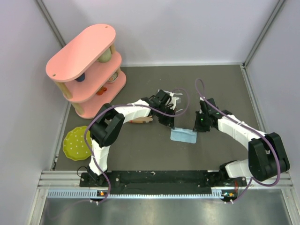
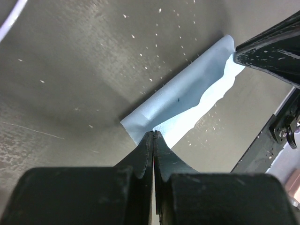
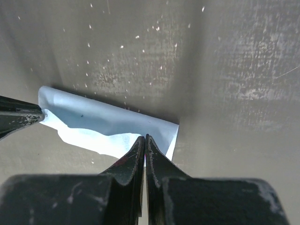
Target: Organize the sunglasses
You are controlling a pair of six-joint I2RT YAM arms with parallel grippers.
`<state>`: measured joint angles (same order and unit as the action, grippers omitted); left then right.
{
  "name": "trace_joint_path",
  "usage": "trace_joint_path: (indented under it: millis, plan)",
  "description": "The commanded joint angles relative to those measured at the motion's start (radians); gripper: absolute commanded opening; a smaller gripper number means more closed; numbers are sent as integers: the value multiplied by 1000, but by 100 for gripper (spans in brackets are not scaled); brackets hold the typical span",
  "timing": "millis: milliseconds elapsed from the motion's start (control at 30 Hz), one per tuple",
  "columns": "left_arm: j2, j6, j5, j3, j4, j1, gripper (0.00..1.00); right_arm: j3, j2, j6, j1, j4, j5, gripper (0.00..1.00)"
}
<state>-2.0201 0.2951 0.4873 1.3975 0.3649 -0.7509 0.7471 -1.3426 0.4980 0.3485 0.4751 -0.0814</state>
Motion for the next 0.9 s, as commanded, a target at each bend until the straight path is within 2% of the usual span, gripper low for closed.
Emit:
trace_joint_path:
  millis: [0,533,867]
  plan:
    - [60,-17,57,-22,-24,-4,0,-22,33,1,-5,8,-29,0]
    - [49,-25,89,-55,-24,-16,0,-28,13,7,-6,30,-49,0]
    - [23,-27,100,-49,-20,-22,0,-25,-3,2,-6,33,-6,0]
